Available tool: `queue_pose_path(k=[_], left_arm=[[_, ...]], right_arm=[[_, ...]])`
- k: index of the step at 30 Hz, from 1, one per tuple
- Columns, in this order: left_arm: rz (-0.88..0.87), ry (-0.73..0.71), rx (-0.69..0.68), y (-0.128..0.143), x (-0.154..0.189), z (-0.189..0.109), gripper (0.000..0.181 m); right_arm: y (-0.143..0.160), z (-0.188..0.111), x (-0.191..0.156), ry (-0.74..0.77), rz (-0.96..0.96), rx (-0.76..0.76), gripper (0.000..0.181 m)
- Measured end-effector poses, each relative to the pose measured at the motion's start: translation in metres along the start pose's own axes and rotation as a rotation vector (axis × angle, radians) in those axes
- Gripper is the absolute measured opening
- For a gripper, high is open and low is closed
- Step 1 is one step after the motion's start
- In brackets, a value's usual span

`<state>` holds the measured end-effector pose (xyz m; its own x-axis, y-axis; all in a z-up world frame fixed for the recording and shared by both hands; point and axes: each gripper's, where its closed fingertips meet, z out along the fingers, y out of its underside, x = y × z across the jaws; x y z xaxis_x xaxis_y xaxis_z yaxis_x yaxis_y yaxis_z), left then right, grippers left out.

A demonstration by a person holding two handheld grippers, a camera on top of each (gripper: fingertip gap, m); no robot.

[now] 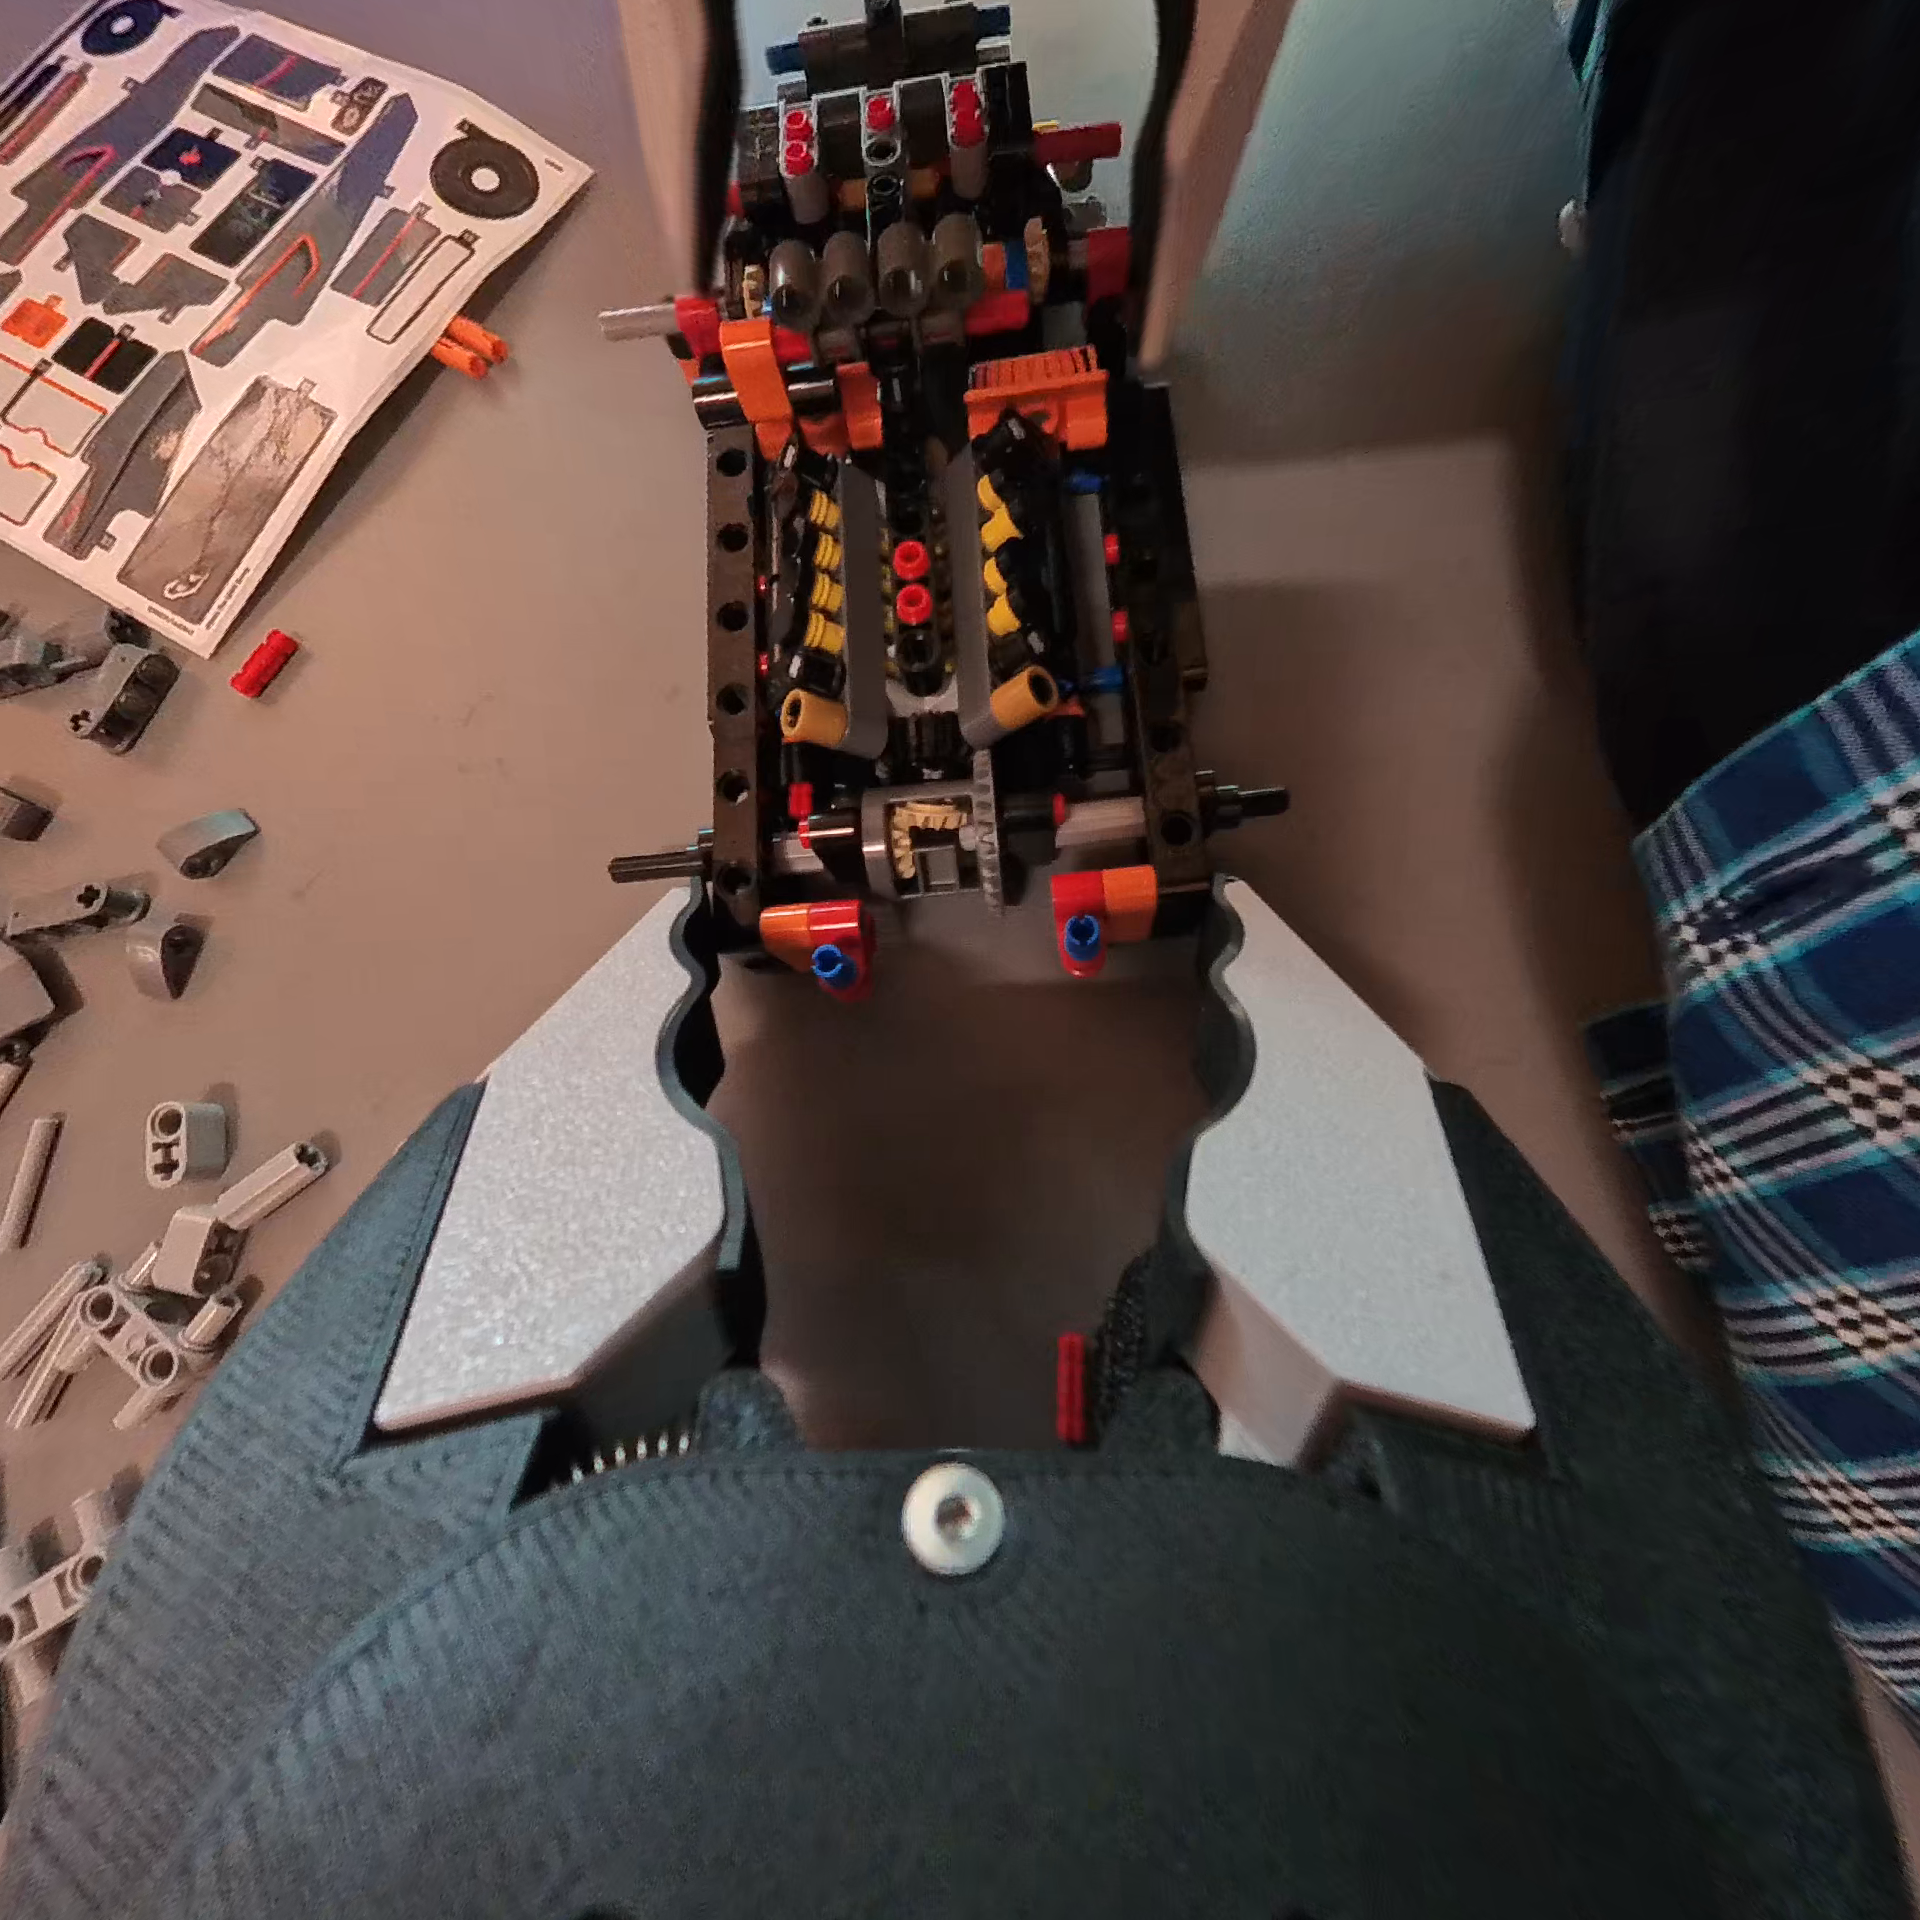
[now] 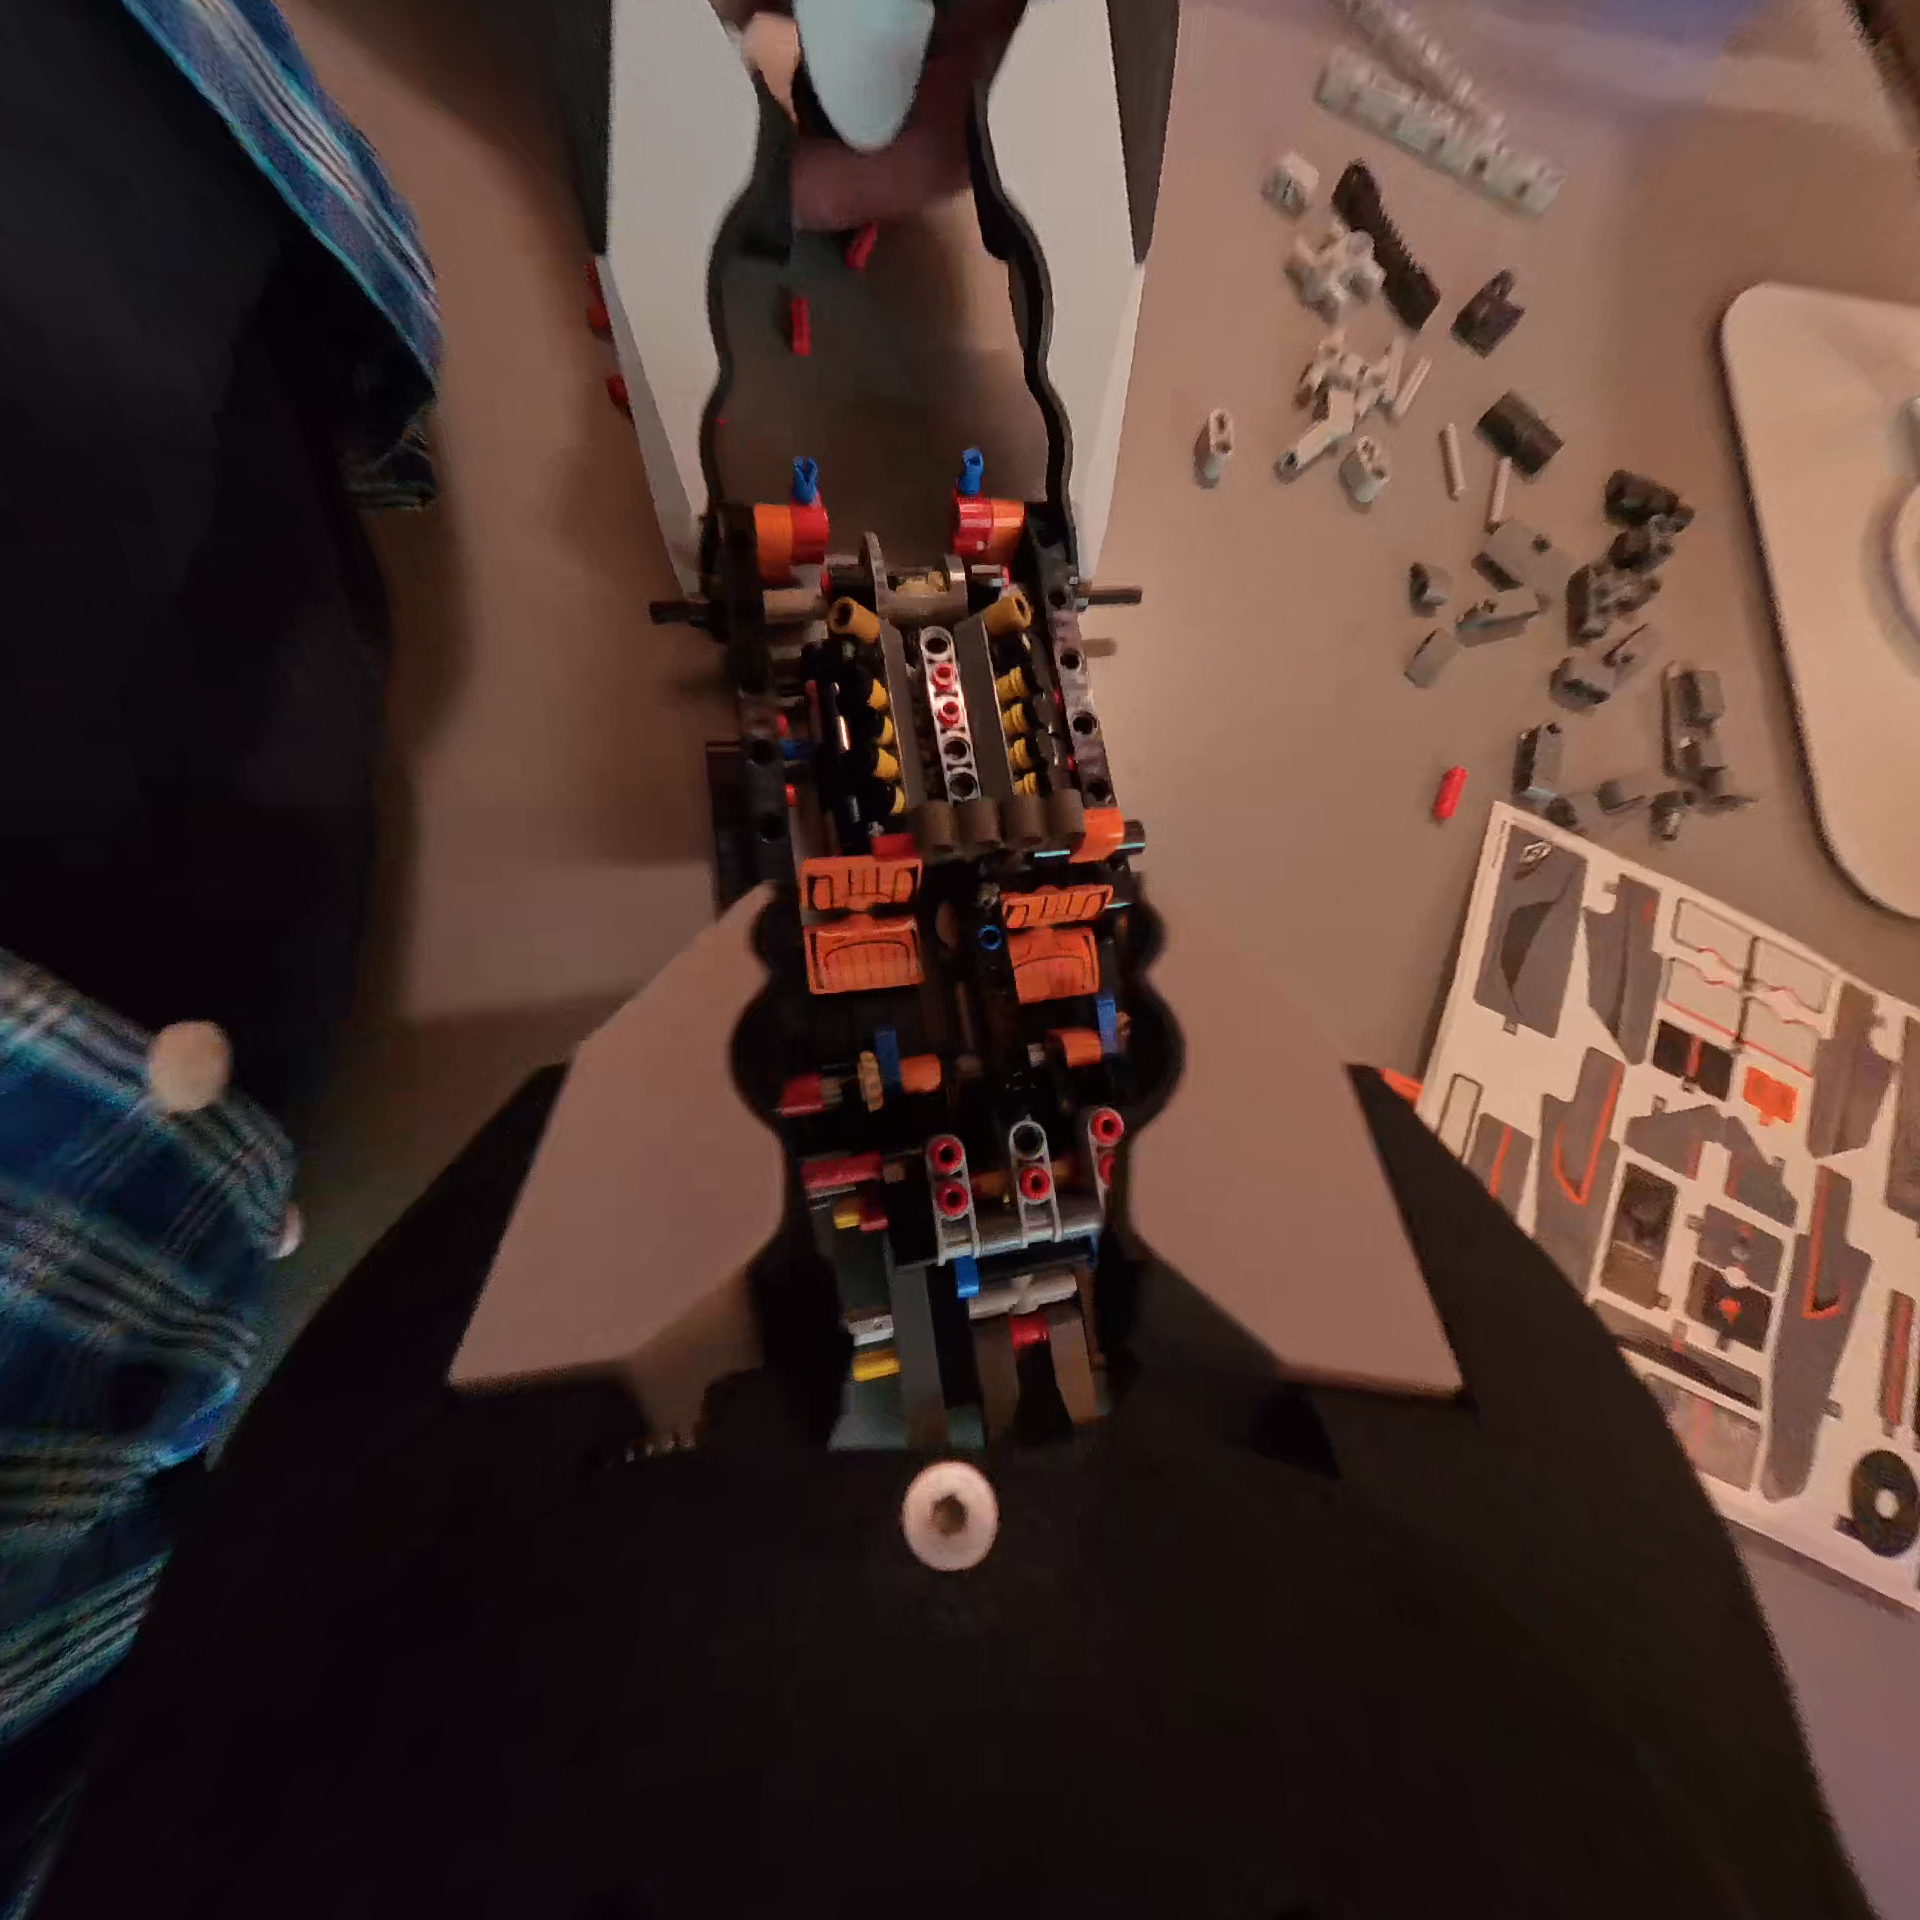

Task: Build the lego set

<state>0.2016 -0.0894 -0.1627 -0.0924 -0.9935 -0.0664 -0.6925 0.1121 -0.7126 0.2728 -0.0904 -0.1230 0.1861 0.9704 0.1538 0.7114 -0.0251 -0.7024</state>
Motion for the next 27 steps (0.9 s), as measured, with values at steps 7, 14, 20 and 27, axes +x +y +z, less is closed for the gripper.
queue_pose_path(k=[7, 14, 20, 27], left_arm=[[-0.009, -0.006, -0.002, -0.001, 0.001, 0.001, 0.093], [-0.013, -0.009, -0.001, -0.001, 0.001, 0.001, 0.092], [-0.024, -0.009, -0.004, -0.001, 0.001, 0.001, 0.095], [-0.029, -0.022, -0.005, -0.002, 0.002, 0.003, 0.097]], right_arm=[[-0.032, -0.016, -0.029, -0.116, 0.015, 0.094, 0.026], [-0.027, 0.025, -0.047, -0.089, -0.100, -0.090, 0.019], [-0.019, 0.040, -0.050, -0.052, -0.172, -0.193, 0.016], [-0.019, 0.045, -0.048, -0.023, -0.170, -0.196, 0.009]])
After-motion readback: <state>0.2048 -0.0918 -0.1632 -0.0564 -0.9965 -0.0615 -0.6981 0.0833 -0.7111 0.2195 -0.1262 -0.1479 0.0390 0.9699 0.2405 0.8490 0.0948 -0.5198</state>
